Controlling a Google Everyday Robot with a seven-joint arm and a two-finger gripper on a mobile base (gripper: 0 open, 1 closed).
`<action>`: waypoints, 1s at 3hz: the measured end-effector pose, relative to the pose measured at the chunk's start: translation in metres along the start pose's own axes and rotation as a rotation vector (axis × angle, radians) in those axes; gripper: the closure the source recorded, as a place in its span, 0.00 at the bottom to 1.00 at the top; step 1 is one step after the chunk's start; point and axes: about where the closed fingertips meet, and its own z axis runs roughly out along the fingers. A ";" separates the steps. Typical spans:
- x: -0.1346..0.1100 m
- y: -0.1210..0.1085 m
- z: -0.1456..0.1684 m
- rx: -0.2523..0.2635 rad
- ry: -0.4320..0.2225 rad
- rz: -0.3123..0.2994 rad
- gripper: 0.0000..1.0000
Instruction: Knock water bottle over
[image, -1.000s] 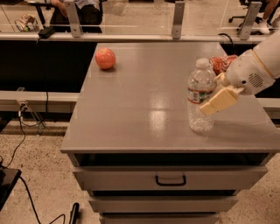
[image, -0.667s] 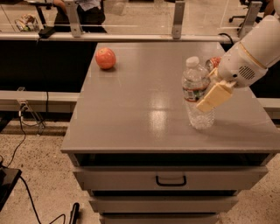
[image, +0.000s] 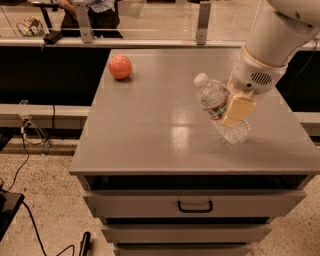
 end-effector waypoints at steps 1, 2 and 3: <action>0.005 0.003 0.002 0.031 0.142 -0.047 1.00; 0.015 0.006 0.005 0.055 0.288 -0.082 1.00; 0.022 0.008 0.012 0.039 0.400 -0.088 0.82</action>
Offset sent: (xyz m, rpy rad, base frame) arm -0.0184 -0.0261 -0.0120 -0.5184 0.0282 0.0642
